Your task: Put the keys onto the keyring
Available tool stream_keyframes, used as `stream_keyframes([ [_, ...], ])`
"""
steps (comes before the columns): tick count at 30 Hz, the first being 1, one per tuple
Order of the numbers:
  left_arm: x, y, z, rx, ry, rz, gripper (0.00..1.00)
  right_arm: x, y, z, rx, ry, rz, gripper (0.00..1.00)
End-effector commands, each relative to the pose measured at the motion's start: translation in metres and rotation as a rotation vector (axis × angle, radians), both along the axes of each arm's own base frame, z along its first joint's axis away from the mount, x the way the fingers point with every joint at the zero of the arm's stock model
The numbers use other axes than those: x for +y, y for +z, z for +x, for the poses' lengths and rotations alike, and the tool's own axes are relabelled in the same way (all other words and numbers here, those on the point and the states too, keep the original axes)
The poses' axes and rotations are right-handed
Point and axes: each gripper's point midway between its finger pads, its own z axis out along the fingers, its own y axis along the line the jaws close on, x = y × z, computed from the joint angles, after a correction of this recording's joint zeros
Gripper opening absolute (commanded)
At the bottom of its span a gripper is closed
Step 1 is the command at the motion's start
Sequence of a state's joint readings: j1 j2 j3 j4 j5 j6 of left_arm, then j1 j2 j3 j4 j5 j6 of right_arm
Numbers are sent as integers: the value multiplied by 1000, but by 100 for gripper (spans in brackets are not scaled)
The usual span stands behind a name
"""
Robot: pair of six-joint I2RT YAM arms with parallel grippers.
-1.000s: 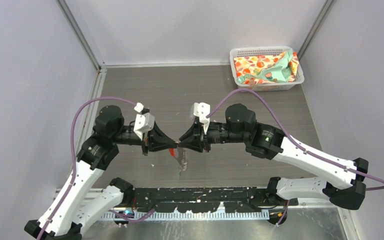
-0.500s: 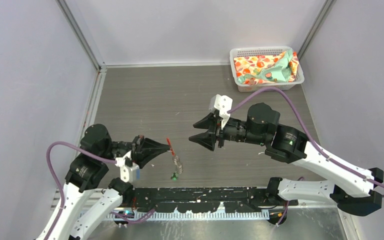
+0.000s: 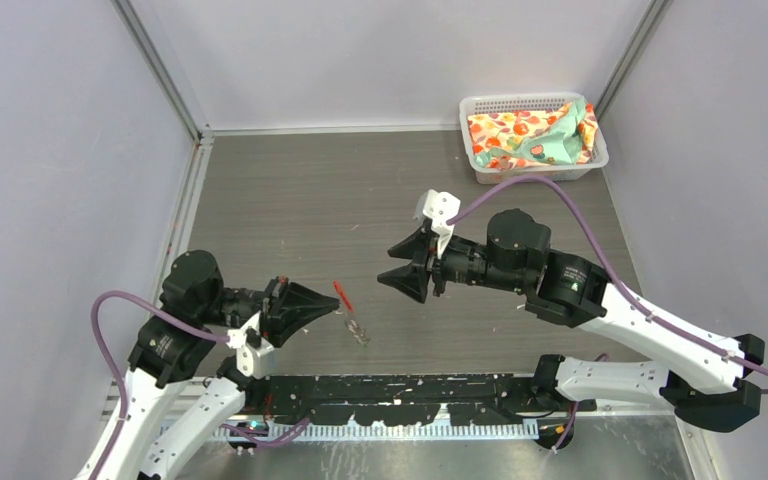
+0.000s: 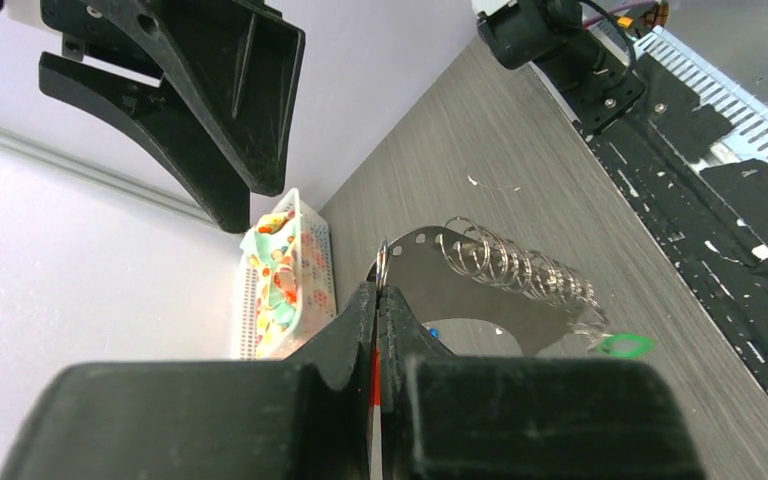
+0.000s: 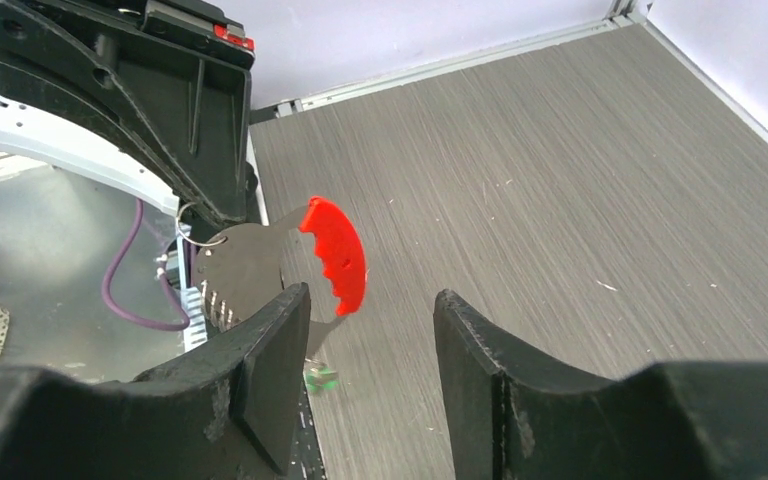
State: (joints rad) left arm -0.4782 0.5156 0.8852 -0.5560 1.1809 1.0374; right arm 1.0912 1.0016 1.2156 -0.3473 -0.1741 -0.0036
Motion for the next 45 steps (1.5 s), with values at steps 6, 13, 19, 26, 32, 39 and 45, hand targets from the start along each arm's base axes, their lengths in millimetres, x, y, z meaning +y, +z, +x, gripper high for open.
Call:
stream_keyframes([
  [6, -2, 28, -6, 168, -6, -48, 0, 0, 0, 0, -13, 0, 47, 55],
  [13, -6, 20, -11, 192, -64, -34, 0, 3, -4, -3, -15, 16, 93, 56],
  [19, -7, 17, -14, 117, -114, -23, 0, 3, -2, 0, -30, 5, 99, 58],
  [26, -9, 14, -11, 87, -127, -23, 0, 4, -6, 7, -31, -28, 88, 62],
  [32, -9, 12, -9, 60, -122, -21, 0, 5, -18, 23, 3, -109, 56, 100],
  [39, -5, -6, 8, 136, -6, 70, 0, -37, -48, 95, 150, -574, 100, 100],
  [45, 3, -48, 23, 261, 118, 187, 0, -117, -123, 168, 327, -1041, -27, 100],
])
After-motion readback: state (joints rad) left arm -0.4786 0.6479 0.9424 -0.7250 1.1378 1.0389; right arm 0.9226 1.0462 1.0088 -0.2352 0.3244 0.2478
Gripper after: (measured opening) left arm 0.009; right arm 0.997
